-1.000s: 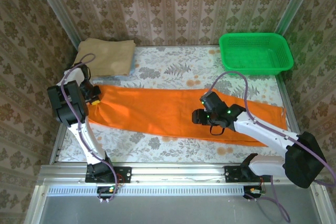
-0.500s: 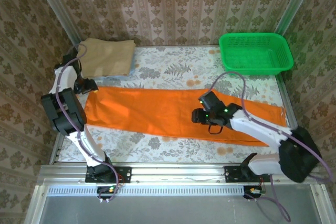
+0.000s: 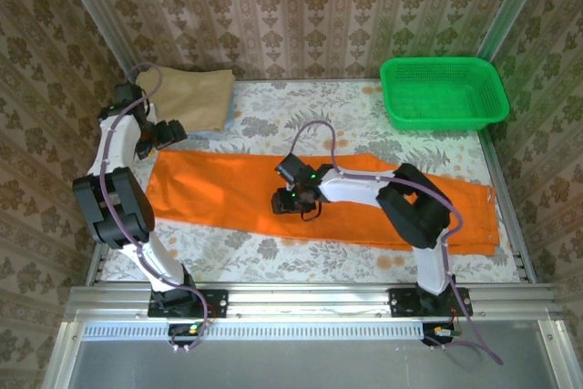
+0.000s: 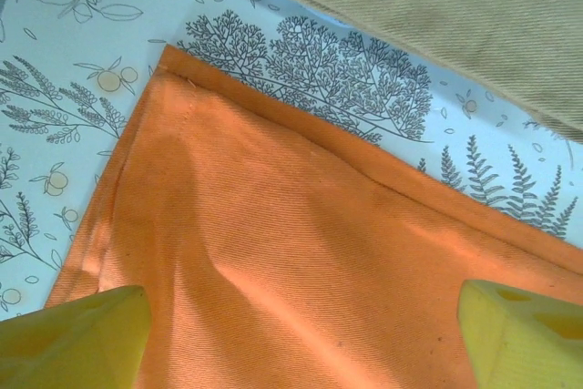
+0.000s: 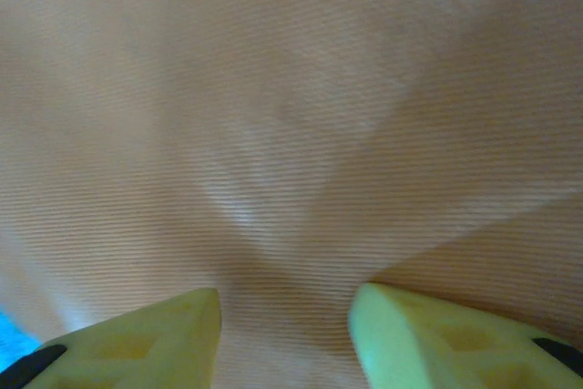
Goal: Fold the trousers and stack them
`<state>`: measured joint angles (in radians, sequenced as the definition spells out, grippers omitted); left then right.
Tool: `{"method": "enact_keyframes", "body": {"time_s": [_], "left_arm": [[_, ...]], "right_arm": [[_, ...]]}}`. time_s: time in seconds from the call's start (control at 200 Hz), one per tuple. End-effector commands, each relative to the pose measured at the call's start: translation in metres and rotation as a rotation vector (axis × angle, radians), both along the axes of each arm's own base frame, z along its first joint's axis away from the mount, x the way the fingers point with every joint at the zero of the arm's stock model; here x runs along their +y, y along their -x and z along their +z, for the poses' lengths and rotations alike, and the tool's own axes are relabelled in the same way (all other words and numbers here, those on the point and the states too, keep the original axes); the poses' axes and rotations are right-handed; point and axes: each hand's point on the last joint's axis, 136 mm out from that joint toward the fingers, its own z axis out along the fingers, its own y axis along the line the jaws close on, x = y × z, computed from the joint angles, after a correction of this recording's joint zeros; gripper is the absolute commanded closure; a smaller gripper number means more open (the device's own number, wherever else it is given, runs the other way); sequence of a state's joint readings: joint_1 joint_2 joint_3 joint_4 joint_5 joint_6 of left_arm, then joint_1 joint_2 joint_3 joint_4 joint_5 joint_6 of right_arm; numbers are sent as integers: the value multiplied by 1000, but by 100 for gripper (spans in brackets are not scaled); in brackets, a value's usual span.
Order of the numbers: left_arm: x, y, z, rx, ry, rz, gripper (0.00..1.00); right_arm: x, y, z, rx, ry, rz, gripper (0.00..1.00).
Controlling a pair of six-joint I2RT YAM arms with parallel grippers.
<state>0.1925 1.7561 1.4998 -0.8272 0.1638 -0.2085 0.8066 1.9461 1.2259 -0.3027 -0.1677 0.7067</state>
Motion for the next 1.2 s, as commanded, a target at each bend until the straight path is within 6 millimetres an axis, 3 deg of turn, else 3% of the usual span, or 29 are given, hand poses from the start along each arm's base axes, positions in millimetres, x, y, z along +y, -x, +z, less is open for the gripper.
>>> {"method": "enact_keyframes", "body": {"time_s": [0.0, 0.125, 0.27, 0.475, 0.555, 0.82, 0.88, 1.02, 1.135, 1.195], "left_arm": [[-11, 10, 12, -18, 42, -15, 12], [-21, 20, 2, 43, 36, -38, 13], [-30, 39, -16, 148, 13, -70, 16], [-41, 70, -65, 400, -92, -136, 22], [-46, 74, -85, 462, -99, -146, 23], [-32, 83, -128, 621, -159, -119, 28], [-38, 84, -139, 635, -113, -123, 29], [-48, 86, -152, 639, -64, -118, 34], [-38, 90, -142, 624, -153, -123, 35], [-38, 90, -139, 606, -109, -108, 44]], "right_arm": [[-74, 43, -39, 206, 140, -106, 50], [-129, 52, -36, 230, 171, -196, 50], [-167, 59, -35, 229, 211, -226, 49], [-164, 52, -30, 199, 188, -216, 50], [-160, 47, -25, 184, 174, -207, 50], [-160, 42, -3, 115, 134, -219, 49], [-161, 43, 1, 105, 124, -226, 50], [-163, 44, 14, 68, 108, -237, 49], [-164, 43, 19, 54, 102, -244, 49], [-164, 43, 22, 50, 96, -245, 49]]}}
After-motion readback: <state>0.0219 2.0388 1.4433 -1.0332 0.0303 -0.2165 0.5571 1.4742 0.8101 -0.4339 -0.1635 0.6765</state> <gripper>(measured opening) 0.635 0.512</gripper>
